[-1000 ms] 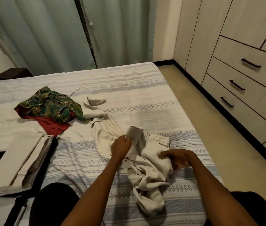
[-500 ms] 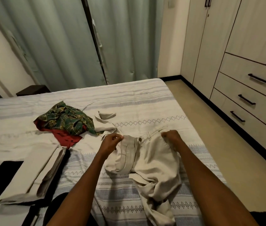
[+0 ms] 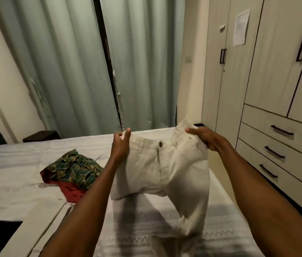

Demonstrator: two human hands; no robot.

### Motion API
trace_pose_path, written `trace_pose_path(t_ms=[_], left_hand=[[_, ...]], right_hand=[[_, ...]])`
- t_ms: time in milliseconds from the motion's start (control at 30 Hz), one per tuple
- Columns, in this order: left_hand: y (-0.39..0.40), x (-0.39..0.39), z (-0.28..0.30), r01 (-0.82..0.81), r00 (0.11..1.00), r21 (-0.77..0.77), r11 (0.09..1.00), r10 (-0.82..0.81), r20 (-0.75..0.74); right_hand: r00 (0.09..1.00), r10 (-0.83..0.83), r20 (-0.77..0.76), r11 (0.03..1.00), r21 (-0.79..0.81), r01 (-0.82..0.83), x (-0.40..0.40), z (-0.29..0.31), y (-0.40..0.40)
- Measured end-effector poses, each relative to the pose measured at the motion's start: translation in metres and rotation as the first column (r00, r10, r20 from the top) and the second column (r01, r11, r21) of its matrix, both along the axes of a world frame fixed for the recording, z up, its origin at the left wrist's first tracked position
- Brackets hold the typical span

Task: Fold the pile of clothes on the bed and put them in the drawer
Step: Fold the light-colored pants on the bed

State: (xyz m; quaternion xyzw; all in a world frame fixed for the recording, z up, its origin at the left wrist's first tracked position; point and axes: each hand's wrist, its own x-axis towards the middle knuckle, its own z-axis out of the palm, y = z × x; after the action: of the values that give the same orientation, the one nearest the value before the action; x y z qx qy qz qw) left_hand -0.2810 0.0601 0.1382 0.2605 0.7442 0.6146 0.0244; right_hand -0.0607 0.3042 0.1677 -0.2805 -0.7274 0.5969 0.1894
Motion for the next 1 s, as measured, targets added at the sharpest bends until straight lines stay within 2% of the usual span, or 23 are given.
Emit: trace_pose_path(t_ms=[33, 100, 167, 233, 267, 333, 400, 467, 567, 667, 733, 800, 867, 933, 1000], left_hand=[[0.002, -0.006, 0.035, 0.074, 0.996, 0.033, 0.997, -0.072, -0.052], [0.001, -0.021, 0.095, 0.247, 0.958, 0.001, 0.969, -0.244, -0.15], [-0.001, -0.03, 0.156, 0.352, 0.918, -0.012, 0.936, -0.348, -0.191], [0.0, -0.032, 0.214, 0.307, 0.925, 0.023, 0.951, -0.292, -0.243], [0.0, -0.032, 0.24, 0.233, 0.93, 0.044, 0.971, -0.21, -0.3], [-0.001, -0.031, 0.284, 0.084, 0.886, 0.085, 0.993, -0.035, -0.463], [-0.006, -0.028, 0.319, -0.014, 0.824, 0.124, 0.992, 0.081, -0.56], [-0.01, -0.025, 0.345, -0.028, 0.799, 0.183, 0.983, 0.132, -0.587], [-0.02, -0.008, 0.367, 0.134, 0.849, 0.292, 0.947, 0.042, -0.527], [-0.041, -0.005, 0.375, 0.314, 0.906, 0.358, 0.879, -0.165, -0.389], [-0.057, -0.008, 0.374, 0.453, 0.883, 0.339, 0.824, -0.363, -0.298], [-0.067, -0.012, 0.37, 0.57, 0.822, 0.304, 0.764, -0.524, -0.223], [-0.069, -0.015, 0.364, 0.602, 0.796, 0.307, 0.737, -0.584, -0.158], [-0.064, -0.023, 0.357, 0.574, 0.808, 0.348, 0.742, -0.583, -0.09], [-0.057, -0.038, 0.352, 0.476, 0.876, 0.312, 0.822, -0.474, -0.089]], right_hand=[[0.992, -0.077, -0.096, 0.996, 0.035, 0.081, -0.002, 0.028, 0.004], [0.939, -0.23, -0.257, 0.956, 0.123, 0.268, -0.008, 0.074, 0.01], [0.863, -0.288, -0.415, 0.907, 0.171, 0.385, -0.011, 0.127, 0.008], [0.78, -0.297, -0.551, 0.883, 0.152, 0.444, -0.013, 0.181, 0.004], [0.74, -0.297, -0.603, 0.874, 0.141, 0.465, -0.015, 0.204, 0.003], [0.676, -0.288, -0.679, 0.846, 0.15, 0.511, -0.014, 0.249, -0.002], [0.653, -0.266, -0.709, 0.829, 0.178, 0.53, -0.01, 0.287, -0.008], [0.67, -0.219, -0.709, 0.822, 0.235, 0.518, -0.003, 0.319, -0.012], [0.79, -0.127, -0.6, 0.852, 0.342, 0.397, 0.015, 0.347, -0.014], [0.833, 0.027, -0.553, 0.936, 0.306, 0.173, 0.036, 0.351, -0.009], [0.855, 0.123, -0.503, 0.964, 0.266, 0.017, 0.05, 0.348, -0.013], [0.843, 0.196, -0.5, 0.97, 0.226, -0.092, 0.054, 0.342, -0.015], [0.808, 0.244, -0.536, 0.969, 0.173, -0.178, 0.052, 0.336, -0.018], [0.793, 0.243, -0.559, 0.97, 0.133, -0.203, 0.044, 0.329, -0.02], [0.818, 0.152, -0.555, 0.988, 0.113, -0.107, 0.025, 0.324, -0.012]])
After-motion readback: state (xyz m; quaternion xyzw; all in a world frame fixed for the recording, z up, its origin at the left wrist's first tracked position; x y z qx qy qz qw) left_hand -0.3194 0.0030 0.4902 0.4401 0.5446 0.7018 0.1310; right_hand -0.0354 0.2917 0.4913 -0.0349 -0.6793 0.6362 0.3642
